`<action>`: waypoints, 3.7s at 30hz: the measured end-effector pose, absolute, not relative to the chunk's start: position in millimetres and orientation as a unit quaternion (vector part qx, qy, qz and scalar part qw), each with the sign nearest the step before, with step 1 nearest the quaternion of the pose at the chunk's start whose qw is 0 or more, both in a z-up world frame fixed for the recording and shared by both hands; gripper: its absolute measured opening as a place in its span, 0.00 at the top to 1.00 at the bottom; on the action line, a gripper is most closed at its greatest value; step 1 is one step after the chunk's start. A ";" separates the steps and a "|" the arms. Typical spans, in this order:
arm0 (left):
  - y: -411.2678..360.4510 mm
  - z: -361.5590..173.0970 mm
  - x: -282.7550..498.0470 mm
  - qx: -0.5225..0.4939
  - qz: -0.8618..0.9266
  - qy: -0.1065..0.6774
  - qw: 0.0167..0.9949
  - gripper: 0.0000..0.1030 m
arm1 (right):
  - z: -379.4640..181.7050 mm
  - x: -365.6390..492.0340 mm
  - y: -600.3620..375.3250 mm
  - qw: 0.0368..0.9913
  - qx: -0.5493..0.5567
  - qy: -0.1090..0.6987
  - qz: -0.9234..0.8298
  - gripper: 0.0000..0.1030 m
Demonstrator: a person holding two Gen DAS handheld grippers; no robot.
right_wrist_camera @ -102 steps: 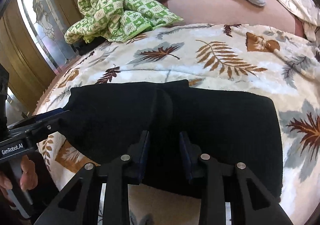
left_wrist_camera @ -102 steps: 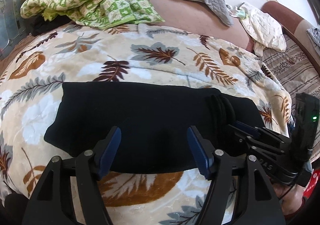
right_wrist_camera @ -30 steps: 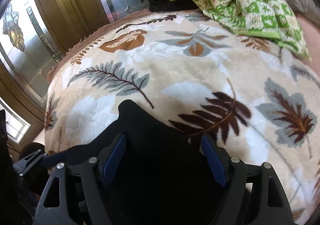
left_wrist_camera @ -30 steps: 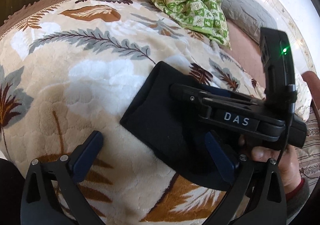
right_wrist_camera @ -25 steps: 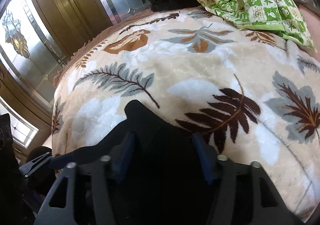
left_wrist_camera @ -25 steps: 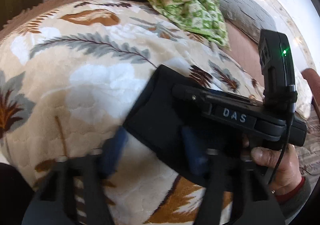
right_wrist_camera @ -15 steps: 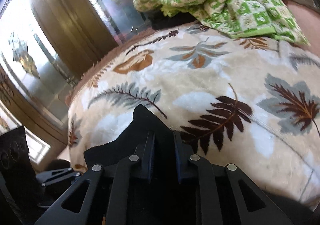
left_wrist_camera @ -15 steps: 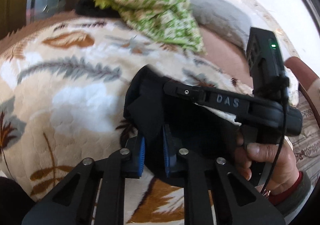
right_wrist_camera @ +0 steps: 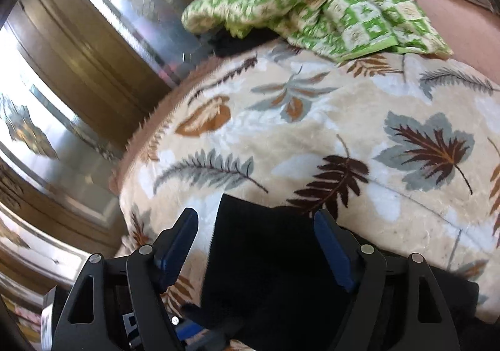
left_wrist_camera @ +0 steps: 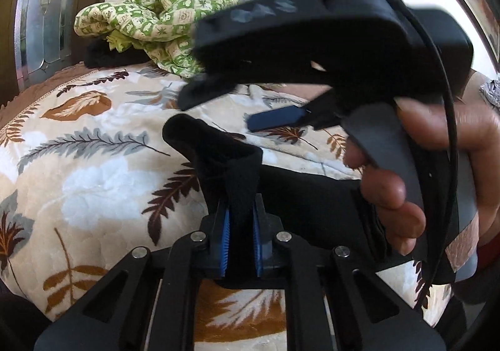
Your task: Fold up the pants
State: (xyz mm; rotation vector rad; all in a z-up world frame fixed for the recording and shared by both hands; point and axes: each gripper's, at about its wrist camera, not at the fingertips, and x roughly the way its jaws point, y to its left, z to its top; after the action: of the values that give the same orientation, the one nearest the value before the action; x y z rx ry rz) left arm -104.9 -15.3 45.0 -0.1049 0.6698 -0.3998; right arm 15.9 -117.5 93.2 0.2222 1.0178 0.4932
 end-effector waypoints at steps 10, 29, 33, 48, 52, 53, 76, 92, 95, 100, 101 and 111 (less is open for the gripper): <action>-20.0 43.8 -111.1 -0.045 -0.204 0.326 0.922 0.90 | 72.8 9.1 -76.0 0.822 -0.006 0.530 0.208 0.85; -107.3 89.3 -144.0 -0.039 -0.360 0.316 0.877 0.90 | 119.8 -94.9 -284.7 0.873 0.236 0.396 0.156 0.91; -112.0 91.7 -153.1 -0.035 -0.379 0.328 0.864 0.86 | 112.6 -112.9 -311.6 0.876 0.247 0.390 0.137 0.91; -89.1 68.0 -127.7 -0.007 -0.300 0.363 0.882 0.70 | 48.7 -147.7 -389.0 0.852 0.287 0.437 0.014 0.82; -99.5 60.3 -122.1 0.012 -0.298 0.369 0.881 0.70 | 51.0 -173.2 -410.3 0.852 0.338 0.400 -0.014 0.65; -103.3 57.7 -119.7 0.016 -0.297 0.371 0.879 0.70 | 55.0 -182.7 -413.6 0.854 0.347 0.387 -0.012 0.65; -137.9 30.9 -116.6 0.055 -0.296 0.404 0.864 0.42 | 37.8 -210.4 -349.6 0.863 0.239 0.443 0.047 0.85; -132.6 24.8 -110.5 0.035 -0.284 0.409 0.867 0.35 | 20.8 -181.0 -370.1 0.864 0.315 0.389 0.052 0.43; -132.6 25.5 -110.6 0.039 -0.283 0.408 0.867 0.35 | 21.6 -177.3 -363.6 0.875 0.296 0.381 0.031 0.86; -133.2 37.7 -112.7 0.040 -0.285 0.403 0.869 0.35 | 38.7 -190.4 -370.2 0.884 0.323 0.337 0.042 0.88; -133.3 40.7 -113.3 0.038 -0.287 0.400 0.870 0.35 | 46.8 -195.4 -371.0 0.889 0.319 0.327 0.041 0.88; -152.0 22.3 -109.8 0.054 -0.285 0.422 0.859 0.34 | 35.7 -194.9 -391.5 0.885 0.281 0.371 -0.032 0.88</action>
State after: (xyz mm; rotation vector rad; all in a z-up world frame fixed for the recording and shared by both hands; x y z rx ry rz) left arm -109.8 -152.0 22.3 0.1131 0.8857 -0.5982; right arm -194.9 -391.5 35.7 0.5851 0.7709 -0.0662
